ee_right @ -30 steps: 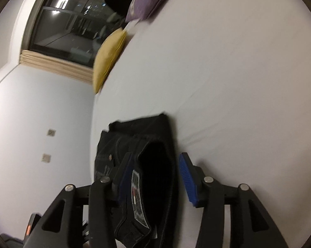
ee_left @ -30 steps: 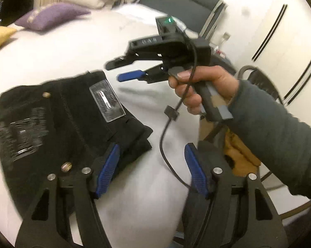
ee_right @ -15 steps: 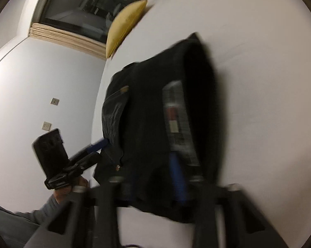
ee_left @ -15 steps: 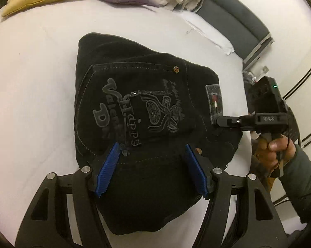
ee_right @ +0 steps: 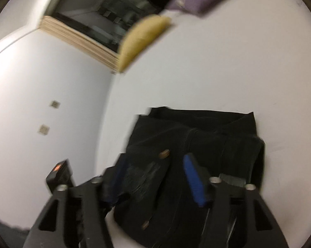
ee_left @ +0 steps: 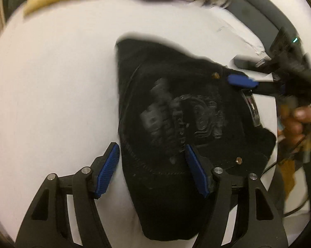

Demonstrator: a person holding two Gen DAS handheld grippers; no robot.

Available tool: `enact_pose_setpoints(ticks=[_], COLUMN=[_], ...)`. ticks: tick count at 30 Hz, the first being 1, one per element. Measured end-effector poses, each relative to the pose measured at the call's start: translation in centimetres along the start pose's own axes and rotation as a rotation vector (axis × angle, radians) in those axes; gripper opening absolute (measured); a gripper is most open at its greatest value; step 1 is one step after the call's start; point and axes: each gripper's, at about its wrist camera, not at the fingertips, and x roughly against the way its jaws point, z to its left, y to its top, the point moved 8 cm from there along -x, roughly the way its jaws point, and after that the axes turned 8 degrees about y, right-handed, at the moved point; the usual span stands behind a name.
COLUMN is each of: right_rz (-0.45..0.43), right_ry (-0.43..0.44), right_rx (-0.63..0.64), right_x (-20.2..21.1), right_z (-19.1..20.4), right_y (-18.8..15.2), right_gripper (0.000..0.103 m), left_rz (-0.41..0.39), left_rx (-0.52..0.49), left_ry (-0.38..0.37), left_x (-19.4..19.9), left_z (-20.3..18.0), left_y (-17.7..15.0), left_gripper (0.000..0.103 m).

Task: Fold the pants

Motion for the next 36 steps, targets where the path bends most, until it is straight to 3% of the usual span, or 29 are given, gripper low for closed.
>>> enact_pose_setpoints(ticks=[1, 3, 5, 6, 9, 12, 15, 17, 18, 20, 21, 22, 23, 24, 25, 29, 33, 36], right_rz=[0.011, -0.013, -0.034, -0.041, -0.056, -0.004, 0.072, 0.038, 0.024, 0.020, 0.013, -0.004, -0.040, -0.071, -0.109, -0.160, -0.111, -0.053], right_ry=[-0.029, -0.047, -0.069, -0.072, 0.051, 0.131, 0.072, 0.073, 0.076, 0.079, 0.054, 0.042, 0.034, 0.018, -0.002, -0.026, -0.095, -0.082], right_rx=[-0.029, -0.050, -0.051, -0.046, 0.006, 0.081, 0.039, -0.038, -0.070, -0.103, -0.077, -0.047, -0.020, -0.013, -0.007, -0.019, -0.078, -0.121], right_x=[-0.4, 0.6, 2.6, 3.3, 5.6, 5.3, 3.4, 3.3, 4.1, 5.3, 6.2, 7.3, 8.7, 9.6, 10.8, 12.1, 10.2, 7.8], right_z=[-1.7, -2.2, -1.5, -1.0, 2.6, 5.2, 2.2, -1.0, -2.0, -2.6, -2.3, -1.9, -1.4, -1.3, -1.0, -2.0, -5.1, -6.3], right_y=[-0.2, -0.2, -0.8, -1.3, -4.3, -7.9, -11.4, -12.1, -12.3, -12.1, -11.9, -11.5, -10.7, -10.0, -9.4, -7.0, -5.5, -5.7], right_gripper=[0.042, 0.020, 0.023, 0.032, 0.042, 0.055, 0.059, 0.038, 0.018, 0.014, 0.015, 0.023, 0.036, 0.064, 0.076, 0.076, 0.076, 0.076], left_rz=[0.003, 0.004, 0.007, 0.007, 0.004, 0.002, 0.006, 0.009, 0.007, 0.009, 0.009, 0.008, 0.003, -0.007, -0.029, -0.074, -0.036, 0.011], left_rx=[0.003, -0.021, -0.034, -0.033, -0.031, -0.033, -0.039, -0.050, -0.052, -0.050, -0.051, -0.052, -0.054, -0.053, -0.048, 0.017, 0.074, 0.103], left_ry=[0.004, 0.029, 0.053, 0.056, 0.067, 0.075, 0.085, 0.095, 0.096, 0.094, 0.094, 0.099, 0.115, 0.129, 0.139, 0.140, 0.105, 0.025], left_x=[-0.1, 0.1, 0.0, -0.1, -0.3, 0.2, 0.5, 0.6, 0.4, 0.3, 0.4, 0.5, 1.1, 1.6, 2.5, 4.8, 3.8, 2.2], left_z=[0.1, 0.0, -0.1, -0.1, 0.1, 0.3, 0.3, 0.0, 0.4, 0.2, 0.2, 0.3, 0.5, 0.7, 1.0, 3.6, 6.3, 6.0], left_y=[0.0, 0.0, 0.1, 0.0, 0.0, -0.4, -0.3, -0.2, -0.3, -0.2, -0.2, -0.1, -0.2, -0.1, 0.1, 0.9, 1.4, 1.9], left_gripper=[0.067, 0.068, 0.068, 0.070, 0.070, 0.070, 0.071, 0.071, 0.071, 0.071, 0.071, 0.071, 0.071, 0.071, 0.071, 0.073, 0.073, 0.073])
